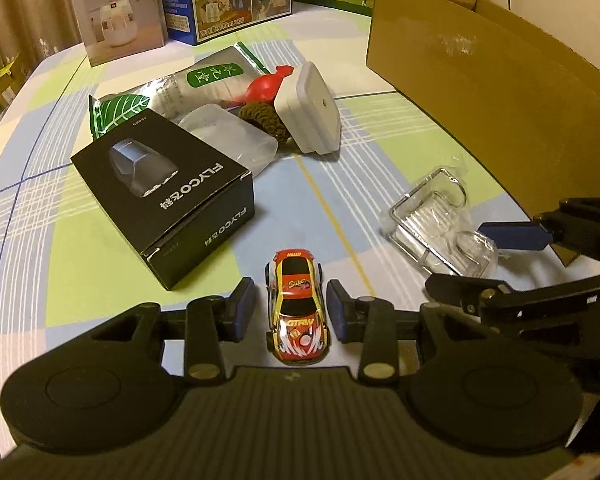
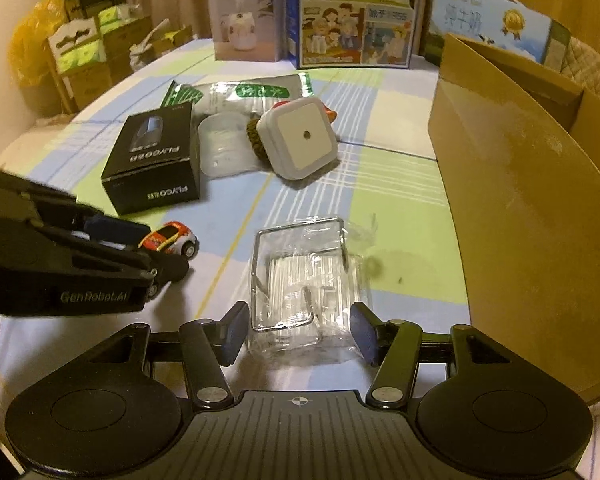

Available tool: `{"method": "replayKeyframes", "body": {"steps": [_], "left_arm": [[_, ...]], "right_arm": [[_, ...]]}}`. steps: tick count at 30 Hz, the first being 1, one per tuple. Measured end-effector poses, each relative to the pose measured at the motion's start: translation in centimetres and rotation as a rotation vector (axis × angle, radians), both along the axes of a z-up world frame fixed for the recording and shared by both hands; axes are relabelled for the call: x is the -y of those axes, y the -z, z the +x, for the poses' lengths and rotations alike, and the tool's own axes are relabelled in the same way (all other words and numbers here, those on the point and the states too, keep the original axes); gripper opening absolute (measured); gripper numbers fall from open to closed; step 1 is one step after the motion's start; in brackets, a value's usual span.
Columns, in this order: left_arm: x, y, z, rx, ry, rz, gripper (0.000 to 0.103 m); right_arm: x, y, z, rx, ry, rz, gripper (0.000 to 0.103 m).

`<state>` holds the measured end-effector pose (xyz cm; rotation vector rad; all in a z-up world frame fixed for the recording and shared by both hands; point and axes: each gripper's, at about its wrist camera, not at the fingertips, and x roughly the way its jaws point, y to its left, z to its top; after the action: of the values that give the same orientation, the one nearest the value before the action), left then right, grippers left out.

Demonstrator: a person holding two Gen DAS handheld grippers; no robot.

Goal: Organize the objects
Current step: 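Lift the toy car and hook package and carry both over the cardboard box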

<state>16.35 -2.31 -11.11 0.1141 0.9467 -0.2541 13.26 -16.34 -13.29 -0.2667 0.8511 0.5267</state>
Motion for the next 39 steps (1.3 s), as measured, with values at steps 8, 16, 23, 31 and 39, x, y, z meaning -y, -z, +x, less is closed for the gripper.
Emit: {"method": "replayKeyframes", "body": {"steps": [8, 16, 23, 31, 39], "left_arm": [[0.2, -0.1, 0.0, -0.007, 0.006, 0.011, 0.026], [-0.3, -0.5, -0.5, -0.011, -0.013, 0.001, 0.025], [-0.8, -1.6, -1.7, -0.008, -0.042, -0.016, 0.025], [-0.8, -3.8, -2.5, 0.022, -0.057, -0.023, 0.025], [-0.5, -6.4, -3.6, 0.053, -0.076, -0.054, 0.025]], "right_arm": [[-1.4, 0.5, -0.7, 0.052, -0.061, -0.084, 0.034], [-0.7, -0.5, -0.4, 0.073, -0.020, -0.035, 0.027], [-0.4, -1.6, -0.6, 0.102, -0.014, 0.003, 0.027], [0.1, -2.9, -1.3, 0.109, -0.005, 0.049, 0.027], [1.3, -6.3, -2.7, 0.126, 0.025, 0.099, 0.027]]}}
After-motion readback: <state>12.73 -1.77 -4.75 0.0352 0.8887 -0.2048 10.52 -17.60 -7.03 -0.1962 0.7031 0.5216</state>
